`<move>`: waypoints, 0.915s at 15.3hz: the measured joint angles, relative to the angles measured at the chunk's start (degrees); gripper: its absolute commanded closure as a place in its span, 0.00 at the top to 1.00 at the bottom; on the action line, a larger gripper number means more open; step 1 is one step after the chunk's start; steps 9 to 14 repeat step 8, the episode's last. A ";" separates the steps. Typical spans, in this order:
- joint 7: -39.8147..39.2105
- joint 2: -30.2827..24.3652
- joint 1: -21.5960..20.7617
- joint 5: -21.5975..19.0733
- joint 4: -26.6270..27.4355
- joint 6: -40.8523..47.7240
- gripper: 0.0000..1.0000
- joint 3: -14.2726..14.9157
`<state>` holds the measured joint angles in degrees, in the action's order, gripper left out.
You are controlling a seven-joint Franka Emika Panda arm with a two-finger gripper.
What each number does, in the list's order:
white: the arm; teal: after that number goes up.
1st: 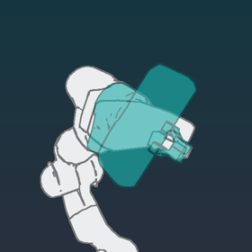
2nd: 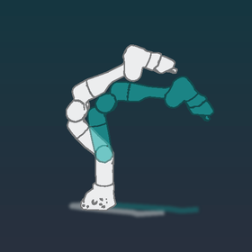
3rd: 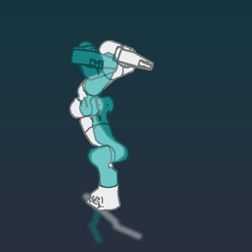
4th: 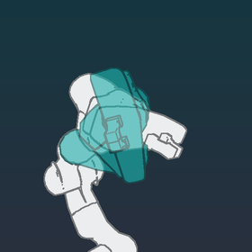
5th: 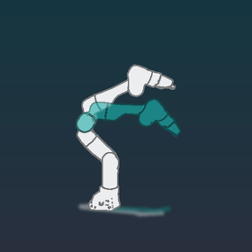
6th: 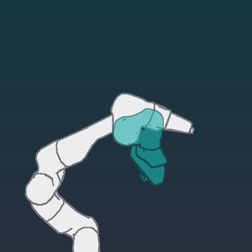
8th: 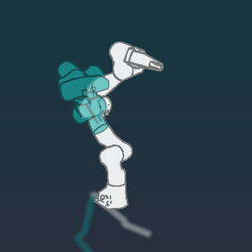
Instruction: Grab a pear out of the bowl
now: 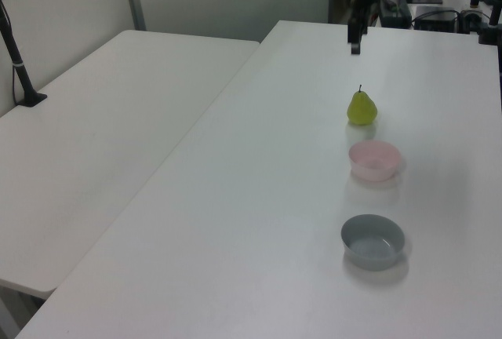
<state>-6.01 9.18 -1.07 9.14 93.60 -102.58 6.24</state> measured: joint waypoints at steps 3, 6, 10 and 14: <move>1.17 -6.31 -0.16 -2.06 0.48 4.92 1.00 -0.08; 1.17 -9.13 -0.18 -3.04 1.91 5.45 1.00 -0.08; 1.17 -9.40 -0.17 -3.04 2.48 5.45 1.00 -0.02; 1.17 -9.40 -0.17 -3.04 2.48 5.45 1.00 -0.02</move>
